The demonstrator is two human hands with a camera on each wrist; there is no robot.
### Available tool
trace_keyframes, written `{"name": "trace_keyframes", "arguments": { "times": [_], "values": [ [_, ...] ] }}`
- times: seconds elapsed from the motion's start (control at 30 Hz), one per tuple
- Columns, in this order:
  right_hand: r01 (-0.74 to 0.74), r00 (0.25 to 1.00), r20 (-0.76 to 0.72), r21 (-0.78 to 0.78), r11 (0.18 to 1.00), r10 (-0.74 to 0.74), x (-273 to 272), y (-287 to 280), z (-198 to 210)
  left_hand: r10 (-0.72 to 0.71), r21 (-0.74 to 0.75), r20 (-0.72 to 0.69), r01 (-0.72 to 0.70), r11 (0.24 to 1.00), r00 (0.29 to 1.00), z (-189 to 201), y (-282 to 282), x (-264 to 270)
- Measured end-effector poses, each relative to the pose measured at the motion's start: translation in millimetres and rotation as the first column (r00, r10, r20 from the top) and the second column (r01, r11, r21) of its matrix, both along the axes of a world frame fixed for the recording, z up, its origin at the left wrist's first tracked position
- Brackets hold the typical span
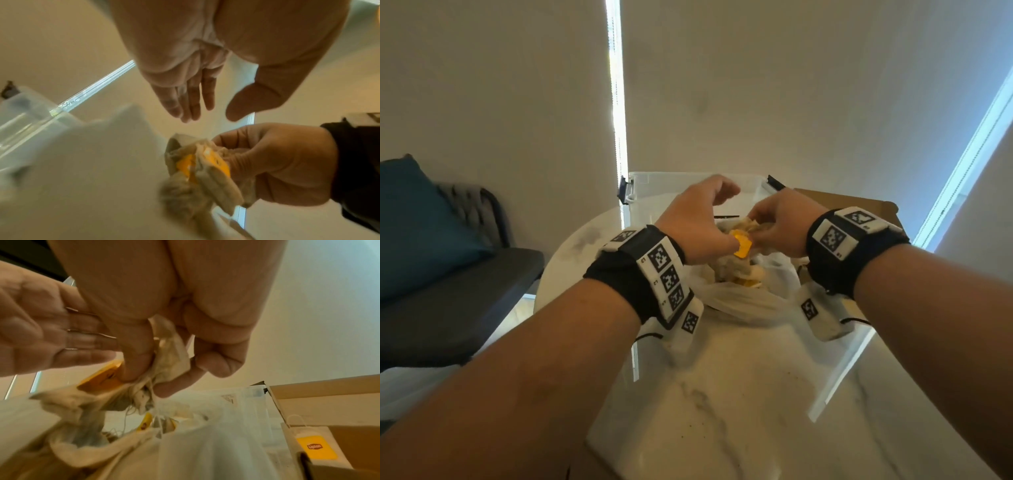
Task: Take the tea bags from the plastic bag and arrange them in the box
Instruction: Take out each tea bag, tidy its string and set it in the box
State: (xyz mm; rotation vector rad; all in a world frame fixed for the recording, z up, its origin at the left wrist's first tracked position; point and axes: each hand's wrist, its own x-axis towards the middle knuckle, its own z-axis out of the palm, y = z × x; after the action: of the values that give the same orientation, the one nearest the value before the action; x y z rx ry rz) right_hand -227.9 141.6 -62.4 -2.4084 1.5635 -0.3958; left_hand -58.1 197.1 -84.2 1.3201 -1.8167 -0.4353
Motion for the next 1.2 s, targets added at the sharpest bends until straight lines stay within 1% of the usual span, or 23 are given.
{"name": "trace_keyframes", "arguments": {
  "times": [0.07,0.17,0.3,0.4,0.43,0.53,0.6,0.67,0.73,0.83,0.9,0.97,1.07,1.2],
  "values": [
    [0.001,0.998,0.066,0.002,1.000,-0.002,-10.7,1.6,0.0,-0.002,0.022,-0.095,0.004,1.000,0.995,4.8,-3.6,-8.6],
    [-0.016,0.993,0.115,-0.002,1.000,0.016,-20.9,-1.7,-0.5,0.005,0.139,-0.199,0.023,0.990,0.980,3.7,-12.2,-10.2],
    [-0.047,0.988,0.144,-0.004,0.999,0.047,-19.7,-9.3,-3.1,-0.005,0.217,-0.197,0.049,0.975,0.980,-3.7,-23.3,-11.8],
    [-0.088,0.984,0.154,-0.008,0.996,0.088,-13.8,-12.5,-0.8,-0.006,0.277,-0.214,0.067,0.958,0.977,-0.1,-32.6,-12.5],
    [-0.099,0.986,0.133,0.000,0.995,0.098,-11.1,-13.3,-0.6,-0.011,0.300,-0.180,0.066,0.952,0.984,2.2,-34.4,-10.9],
    [-0.123,0.992,-0.016,0.007,0.992,0.123,-2.0,-13.8,-3.2,-0.023,0.313,0.006,0.020,0.950,1.000,7.1,-33.1,-6.9],
    [-0.108,0.994,-0.024,-0.025,0.994,0.107,-0.5,-15.3,-3.4,0.023,0.278,0.111,-0.054,0.959,0.993,7.8,-32.0,-7.6],
    [-0.072,0.997,0.023,-0.036,0.997,0.072,-3.1,-17.1,-2.8,0.079,0.250,0.144,-0.114,0.962,0.986,6.5,-31.3,-8.8],
    [-0.053,0.995,0.085,-0.014,0.998,0.054,-6.5,-15.0,-2.6,0.082,0.241,0.080,-0.099,0.966,0.993,4.5,-29.2,-7.8],
    [-0.038,0.977,0.211,0.003,0.999,0.036,-9.0,-9.7,2.9,0.090,0.240,-0.105,-0.063,0.969,0.990,3.4,-24.2,-4.8],
    [-0.035,0.956,0.291,-0.005,0.999,0.035,-9.6,-6.6,10.8,0.087,0.257,-0.194,-0.035,0.966,0.977,3.9,-22.6,-5.2],
    [-0.035,0.936,0.351,0.000,0.999,0.033,-9.6,-4.9,19.5,0.068,0.283,-0.250,0.006,0.959,0.966,5.8,-22.0,-7.7],
    [-0.048,0.906,0.421,0.041,0.998,0.027,-8.8,-5.4,28.3,0.041,0.335,-0.365,0.090,0.938,0.930,6.4,-25.0,-9.4],
    [-0.073,0.832,0.554,0.078,0.994,0.018,-7.4,-11.1,36.0,-0.012,0.335,-0.406,0.161,0.928,0.914,2.7,-30.9,-12.3]
  ]
}}
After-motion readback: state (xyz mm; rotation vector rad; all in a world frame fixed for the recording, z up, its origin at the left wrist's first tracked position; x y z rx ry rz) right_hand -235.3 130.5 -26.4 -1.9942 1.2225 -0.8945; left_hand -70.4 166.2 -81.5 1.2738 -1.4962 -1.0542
